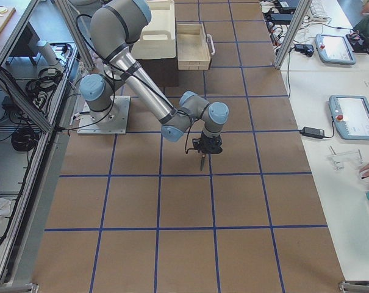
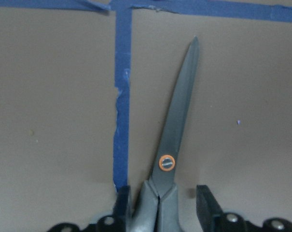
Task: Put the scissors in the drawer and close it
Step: 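Close the right gripper on the scissors handles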
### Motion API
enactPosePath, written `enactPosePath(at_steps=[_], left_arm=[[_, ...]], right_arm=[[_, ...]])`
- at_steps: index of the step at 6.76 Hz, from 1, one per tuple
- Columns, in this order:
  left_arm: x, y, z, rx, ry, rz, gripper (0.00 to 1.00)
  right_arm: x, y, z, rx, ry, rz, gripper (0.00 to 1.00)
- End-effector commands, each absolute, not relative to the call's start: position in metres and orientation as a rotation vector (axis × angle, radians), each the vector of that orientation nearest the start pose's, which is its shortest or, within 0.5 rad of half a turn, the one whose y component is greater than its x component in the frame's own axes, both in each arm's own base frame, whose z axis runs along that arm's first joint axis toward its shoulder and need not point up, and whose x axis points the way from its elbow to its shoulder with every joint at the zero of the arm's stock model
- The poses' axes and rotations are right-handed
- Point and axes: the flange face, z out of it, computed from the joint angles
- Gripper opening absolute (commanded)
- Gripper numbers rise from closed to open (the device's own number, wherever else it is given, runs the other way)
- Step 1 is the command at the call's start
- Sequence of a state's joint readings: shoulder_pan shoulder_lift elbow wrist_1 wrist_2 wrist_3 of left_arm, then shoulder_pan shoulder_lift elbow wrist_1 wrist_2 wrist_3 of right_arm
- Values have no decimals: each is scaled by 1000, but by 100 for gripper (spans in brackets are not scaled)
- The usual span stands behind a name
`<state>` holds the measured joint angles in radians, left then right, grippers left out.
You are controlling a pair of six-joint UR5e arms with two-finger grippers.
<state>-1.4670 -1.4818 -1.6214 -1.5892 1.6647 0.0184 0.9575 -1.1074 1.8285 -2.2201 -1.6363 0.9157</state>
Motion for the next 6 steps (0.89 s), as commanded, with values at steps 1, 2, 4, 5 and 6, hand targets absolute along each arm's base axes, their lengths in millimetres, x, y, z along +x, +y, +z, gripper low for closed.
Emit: enactPosePath(at_steps=[1,2,4,5,6], left_arm=[[-77,-469,501,-153,3046,-18,100],[-76,-470,500,-153,3045,-14,100],[-76,-469,500,-148,3044,-13,100],[-76,-470,499,-155,3045,-11,100],[-76,-469,500,-148,3044,-13,100]], right_arm=[[-229,-545,175,2222,2325,101,54],[-228,-544,175,2222,2326,109,54],[-229,-546,177,2226,2319,94,44],[-229,-545,177,2230,2315,96,40],[-229,-545,178,2231,2317,101,37]])
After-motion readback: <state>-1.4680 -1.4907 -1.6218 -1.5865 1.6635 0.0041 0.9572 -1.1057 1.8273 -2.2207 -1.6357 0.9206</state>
